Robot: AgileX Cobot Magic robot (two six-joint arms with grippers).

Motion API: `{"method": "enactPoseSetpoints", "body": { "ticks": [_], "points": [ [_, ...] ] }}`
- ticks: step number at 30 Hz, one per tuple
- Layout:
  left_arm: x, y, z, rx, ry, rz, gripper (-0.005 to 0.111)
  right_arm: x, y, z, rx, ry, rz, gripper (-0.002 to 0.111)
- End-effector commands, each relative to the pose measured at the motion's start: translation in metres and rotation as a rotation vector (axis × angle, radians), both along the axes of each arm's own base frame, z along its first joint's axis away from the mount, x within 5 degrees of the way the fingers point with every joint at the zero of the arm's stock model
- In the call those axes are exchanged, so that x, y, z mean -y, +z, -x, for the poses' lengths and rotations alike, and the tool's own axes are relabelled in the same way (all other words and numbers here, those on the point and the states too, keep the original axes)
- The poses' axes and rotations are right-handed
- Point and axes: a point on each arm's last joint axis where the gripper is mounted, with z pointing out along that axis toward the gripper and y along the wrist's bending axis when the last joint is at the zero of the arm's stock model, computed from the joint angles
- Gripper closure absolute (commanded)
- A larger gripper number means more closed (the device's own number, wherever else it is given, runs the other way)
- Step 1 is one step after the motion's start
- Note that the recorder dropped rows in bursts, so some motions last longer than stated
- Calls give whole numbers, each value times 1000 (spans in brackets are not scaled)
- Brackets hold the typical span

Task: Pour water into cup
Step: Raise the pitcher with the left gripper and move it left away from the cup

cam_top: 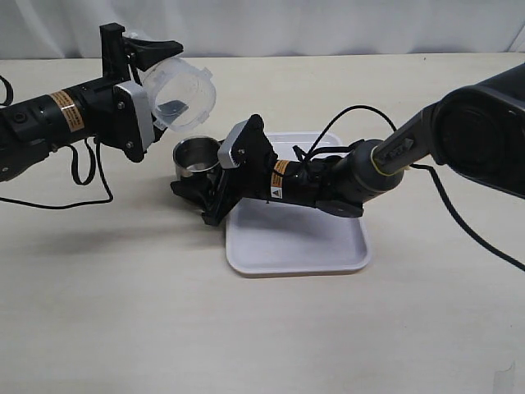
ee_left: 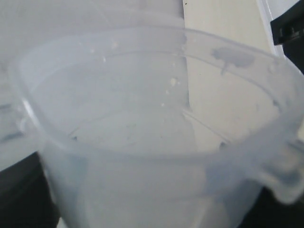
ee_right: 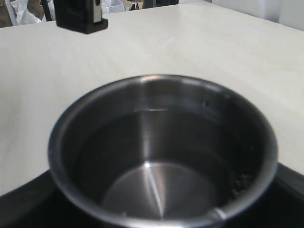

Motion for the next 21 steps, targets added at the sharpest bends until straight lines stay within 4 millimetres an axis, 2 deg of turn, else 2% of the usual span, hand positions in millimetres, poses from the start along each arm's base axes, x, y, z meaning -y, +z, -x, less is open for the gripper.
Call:
{"method": "enactPoseSetpoints", "body": {
  "ticks": [1,8,21],
  "points": [
    [1,6,-1,16,-1,31,107,1,-3,1,-10,-5,36,104],
    [1,7,-1,-102,21,151,107,2,-3,1,-11,-8,35,104],
    [-1,12,-3,-151,58,283,107,2,-3,1,-11,-8,35,104]
  ]
}}
